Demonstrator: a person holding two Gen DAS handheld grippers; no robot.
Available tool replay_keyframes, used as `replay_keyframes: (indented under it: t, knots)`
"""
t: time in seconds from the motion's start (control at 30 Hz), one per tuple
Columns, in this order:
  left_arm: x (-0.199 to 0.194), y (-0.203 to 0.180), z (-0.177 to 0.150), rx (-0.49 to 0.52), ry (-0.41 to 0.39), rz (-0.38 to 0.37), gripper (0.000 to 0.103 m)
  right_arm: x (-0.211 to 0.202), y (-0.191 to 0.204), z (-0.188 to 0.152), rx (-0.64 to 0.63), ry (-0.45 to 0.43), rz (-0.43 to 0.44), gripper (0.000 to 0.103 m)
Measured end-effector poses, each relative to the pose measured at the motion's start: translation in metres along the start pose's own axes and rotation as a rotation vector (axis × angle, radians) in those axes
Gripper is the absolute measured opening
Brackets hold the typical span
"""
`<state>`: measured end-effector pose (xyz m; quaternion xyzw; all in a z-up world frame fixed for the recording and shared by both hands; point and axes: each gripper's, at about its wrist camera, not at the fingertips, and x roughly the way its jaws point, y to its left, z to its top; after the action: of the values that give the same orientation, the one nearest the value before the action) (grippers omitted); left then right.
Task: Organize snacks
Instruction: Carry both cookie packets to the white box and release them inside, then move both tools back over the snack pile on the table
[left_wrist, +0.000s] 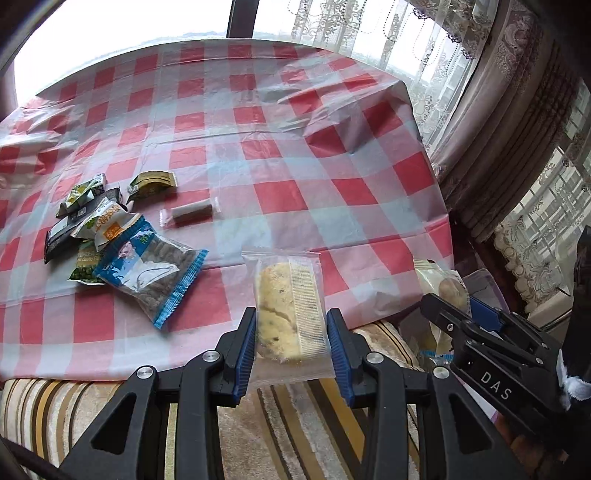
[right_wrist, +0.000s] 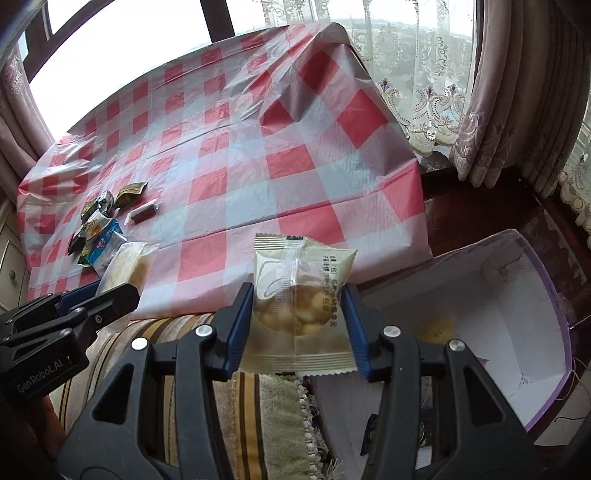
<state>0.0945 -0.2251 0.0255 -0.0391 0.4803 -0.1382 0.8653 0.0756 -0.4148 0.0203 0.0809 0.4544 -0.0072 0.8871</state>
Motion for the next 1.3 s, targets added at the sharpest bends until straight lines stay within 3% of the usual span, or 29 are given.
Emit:
replay_keyframes:
  t: [0.33, 0.57, 0.67, 0.8, 1.3]
  knots:
    - [0.014, -0.072, -0.010, 0.134, 0.071, -0.129, 0.039, -0.005, -0.072, -0.020, 0.124, 0.022, -0.085, 0.052]
    - [0.019, -0.100, -0.017, 0.197, 0.107, -0.188, 0.039, -0.012, -0.096, -0.020, 0.165, 0.012, -0.131, 0.054]
    - [0.020, -0.107, -0.019, 0.214, 0.120, -0.215, 0.041, -0.012, -0.098, -0.019, 0.168, 0.009, -0.143, 0.065]
    - [0.016, -0.109, -0.019, 0.220, 0.104, -0.214, 0.062, -0.013, -0.094, -0.017, 0.150, -0.003, -0.148, 0.075]
    - [0.010, -0.063, -0.011, 0.046, 0.058, -0.169, 0.064, -0.009, -0.058, -0.013, 0.079, 0.017, -0.083, 0.076]
